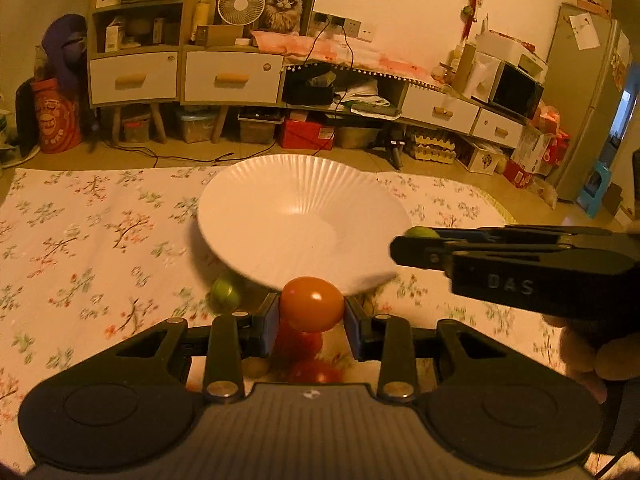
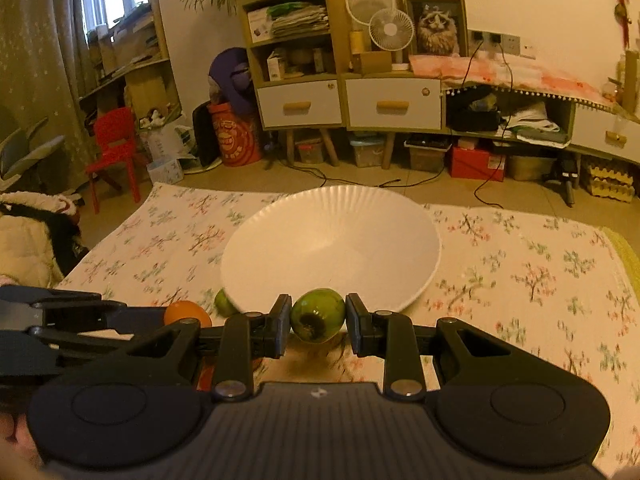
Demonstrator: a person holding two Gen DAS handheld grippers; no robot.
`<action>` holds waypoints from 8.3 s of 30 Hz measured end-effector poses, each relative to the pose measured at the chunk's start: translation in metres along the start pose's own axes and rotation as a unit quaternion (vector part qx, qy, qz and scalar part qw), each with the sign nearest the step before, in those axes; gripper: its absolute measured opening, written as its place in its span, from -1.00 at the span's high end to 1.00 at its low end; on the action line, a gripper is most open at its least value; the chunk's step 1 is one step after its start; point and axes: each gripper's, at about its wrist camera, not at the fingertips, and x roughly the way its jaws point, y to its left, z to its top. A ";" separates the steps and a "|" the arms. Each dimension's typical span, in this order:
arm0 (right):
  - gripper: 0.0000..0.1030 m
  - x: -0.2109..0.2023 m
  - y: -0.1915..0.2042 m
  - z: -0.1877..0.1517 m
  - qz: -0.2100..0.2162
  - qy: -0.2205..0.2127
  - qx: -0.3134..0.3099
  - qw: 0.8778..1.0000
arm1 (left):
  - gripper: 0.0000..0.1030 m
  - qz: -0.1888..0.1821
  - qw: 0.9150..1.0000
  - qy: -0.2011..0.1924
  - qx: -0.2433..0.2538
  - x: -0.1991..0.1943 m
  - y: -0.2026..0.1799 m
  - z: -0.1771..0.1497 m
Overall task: Organize fruits
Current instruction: 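Carry both held tomatoes to the white plate and lower them onto it, then open both grippers to release the tomatoes on the plate, then grasp a yellow-brown fruit with the left gripper while the right gripper grasps an orange tomato, then carry both held fruits over the white plate and lower them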
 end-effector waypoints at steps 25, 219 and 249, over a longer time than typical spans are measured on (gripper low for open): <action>0.50 0.059 -0.015 0.016 0.013 0.057 0.003 0.998 | 0.15 0.009 0.999 0.028 0.019 0.058 -0.002 0.021; 0.40 -0.014 0.007 -0.024 0.003 -0.004 -0.054 0.999 | 0.48 0.017 0.999 -0.030 0.036 -0.024 0.006 -0.021; 0.40 0.068 -0.028 0.024 -0.012 0.065 -0.104 0.992 | 0.48 0.053 0.997 0.006 0.060 0.059 0.000 0.020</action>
